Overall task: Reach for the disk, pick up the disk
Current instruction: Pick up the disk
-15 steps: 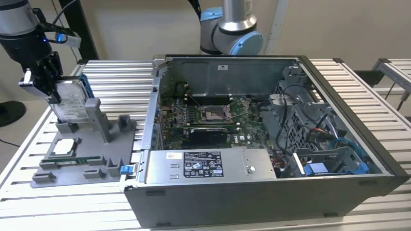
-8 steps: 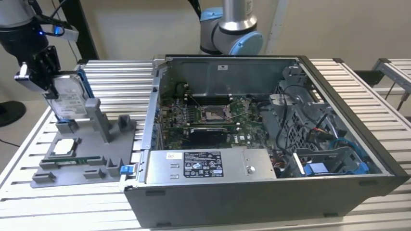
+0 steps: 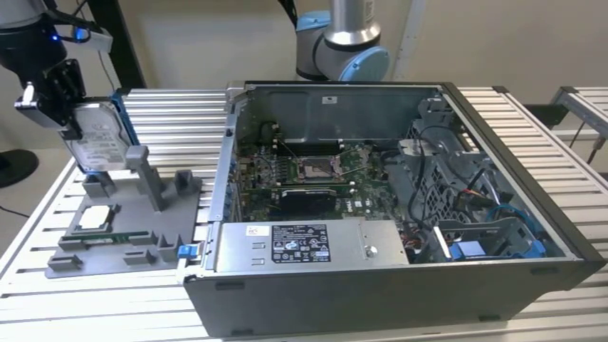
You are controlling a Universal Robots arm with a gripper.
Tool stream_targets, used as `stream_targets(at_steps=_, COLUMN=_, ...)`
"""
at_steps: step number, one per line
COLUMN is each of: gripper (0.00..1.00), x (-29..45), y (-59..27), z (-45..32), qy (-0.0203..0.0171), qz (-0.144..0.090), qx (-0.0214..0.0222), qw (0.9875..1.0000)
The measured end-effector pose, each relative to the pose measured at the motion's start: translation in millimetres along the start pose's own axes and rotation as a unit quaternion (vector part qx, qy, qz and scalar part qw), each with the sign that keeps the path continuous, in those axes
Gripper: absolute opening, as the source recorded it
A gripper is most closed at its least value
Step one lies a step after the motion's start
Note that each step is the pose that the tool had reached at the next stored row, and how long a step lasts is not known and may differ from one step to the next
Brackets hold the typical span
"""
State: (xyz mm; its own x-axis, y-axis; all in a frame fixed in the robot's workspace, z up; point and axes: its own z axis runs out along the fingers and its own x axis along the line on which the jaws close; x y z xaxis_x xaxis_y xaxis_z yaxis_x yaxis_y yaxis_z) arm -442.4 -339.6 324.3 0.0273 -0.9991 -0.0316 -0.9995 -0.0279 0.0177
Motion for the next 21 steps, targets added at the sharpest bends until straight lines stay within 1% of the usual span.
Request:
stream_targets(at_steps=12, gripper=0.0, x=-0.8, y=0.4, z=-24.5, qy=0.0, qz=0.0, qx=0.0001, qw=1.0)
stream_targets(at_steps=21, gripper=0.0, x=-1.4, y=0.8, z=-45.7, qy=0.0, qz=0.0, qx=0.0, qw=1.0)
